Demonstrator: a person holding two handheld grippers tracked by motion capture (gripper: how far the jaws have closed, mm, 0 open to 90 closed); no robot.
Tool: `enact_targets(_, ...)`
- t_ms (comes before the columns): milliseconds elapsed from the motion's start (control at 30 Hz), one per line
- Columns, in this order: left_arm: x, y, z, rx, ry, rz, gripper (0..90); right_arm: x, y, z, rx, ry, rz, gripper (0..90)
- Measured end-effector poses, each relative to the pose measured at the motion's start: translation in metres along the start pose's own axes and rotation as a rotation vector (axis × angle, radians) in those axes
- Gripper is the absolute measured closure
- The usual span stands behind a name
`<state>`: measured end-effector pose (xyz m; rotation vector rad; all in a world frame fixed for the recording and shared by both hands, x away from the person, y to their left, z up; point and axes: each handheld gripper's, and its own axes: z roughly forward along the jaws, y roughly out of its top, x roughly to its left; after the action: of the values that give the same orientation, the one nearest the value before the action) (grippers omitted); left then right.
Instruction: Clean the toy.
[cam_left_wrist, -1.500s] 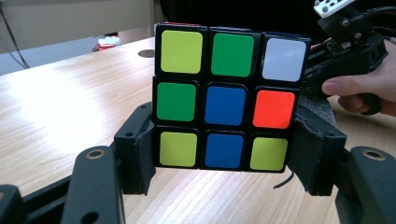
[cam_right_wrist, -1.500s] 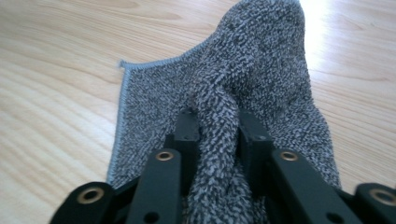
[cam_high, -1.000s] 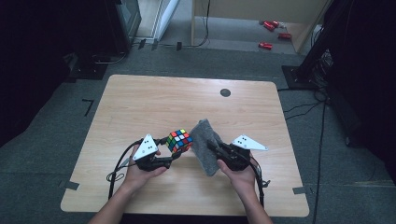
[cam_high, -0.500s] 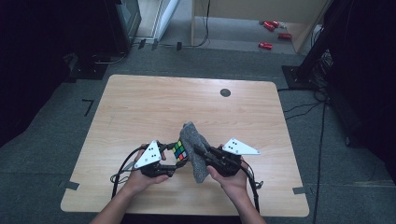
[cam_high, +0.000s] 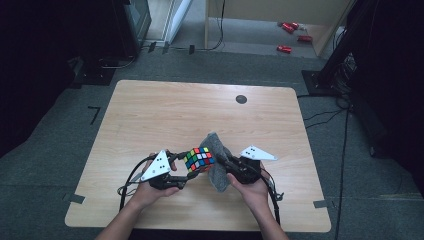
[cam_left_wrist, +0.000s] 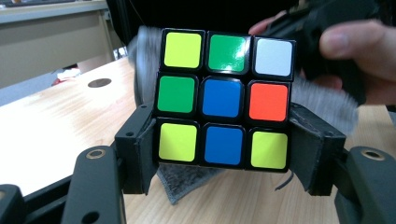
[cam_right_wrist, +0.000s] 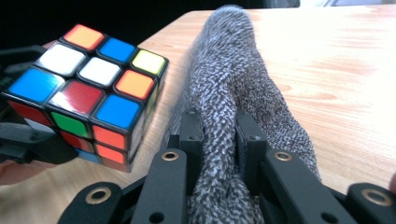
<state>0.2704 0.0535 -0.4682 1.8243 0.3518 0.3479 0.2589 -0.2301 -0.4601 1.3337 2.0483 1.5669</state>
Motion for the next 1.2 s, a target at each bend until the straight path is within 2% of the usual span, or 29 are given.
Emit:
enact_targets(67,-0.001,-0.001,0.001,0.027,0.019,0.028,34.5,0.001,0.001,-0.001,-0.019,-0.012,-0.001,77.6)
enact_targets(167,-0.003,-0.004,0.004,0.055,0.026,0.046,34.5,0.005,0.007,-0.01,-0.084,-0.002,-0.002,77.6)
enact_targets(233,-0.005,-0.004,0.006,0.064,0.026,0.051,34.5,0.009,0.01,-0.016,-0.121,0.039,-0.003,77.5)
enact_targets(300,-0.007,-0.004,0.009,0.077,0.027,0.061,34.5,0.018,0.013,-0.02,-0.159,0.131,0.0,77.2)
enact_targets(333,-0.008,-0.004,0.01,0.079,0.025,0.065,34.5,0.022,0.013,-0.02,-0.163,0.153,-0.013,77.1)
enact_targets(367,-0.009,-0.003,0.01,0.079,0.021,0.067,34.5,0.027,0.013,-0.018,-0.154,0.156,-0.033,77.1)
enact_targets(433,-0.01,-0.002,0.009,0.078,0.017,0.075,34.6,0.031,0.011,-0.014,-0.126,0.146,-0.043,77.1)
enact_targets(467,-0.01,-0.002,0.009,0.077,0.016,0.078,34.5,0.03,0.009,-0.012,-0.123,0.145,-0.024,77.1)
enact_targets(533,-0.01,-0.002,0.007,0.071,0.013,0.078,34.5,0.024,0.007,-0.01,-0.123,0.149,0.008,77.2)
enact_targets(633,-0.01,-0.001,0.006,0.061,0.023,0.077,34.5,0.016,0.005,-0.01,-0.118,0.122,0.021,76.9)
enact_targets(767,-0.008,-0.002,0.006,0.068,0.032,0.073,34.5,0.009,0.001,-0.005,-0.082,0.05,-0.002,76.8)
enact_targets(833,-0.007,-0.001,0.006,0.064,0.037,0.069,34.5,0.005,0.0,-0.004,-0.058,0.004,0.001,76.7)
enact_targets(900,-0.006,-0.002,0.006,0.069,0.042,0.07,34.5,0.002,0.0,-0.005,-0.064,-0.007,0.01,76.4)
enact_targets(967,-0.006,-0.004,0.008,0.093,0.05,0.074,34.5,0.003,0.003,-0.01,-0.098,0.008,0.023,76.4)
enact_targets(1067,-0.008,-0.007,0.014,0.131,0.054,0.084,34.5,0.012,0.008,-0.016,-0.153,0.072,0.015,76.2)
enact_targets(1133,-0.011,-0.007,0.015,0.13,0.045,0.086,34.5,0.02,0.009,-0.017,-0.16,0.108,-0.015,75.7)
enact_targets(1200,-0.013,-0.005,0.015,0.116,0.036,0.09,34.5,0.026,0.008,-0.013,-0.138,0.103,-0.061,75.3)
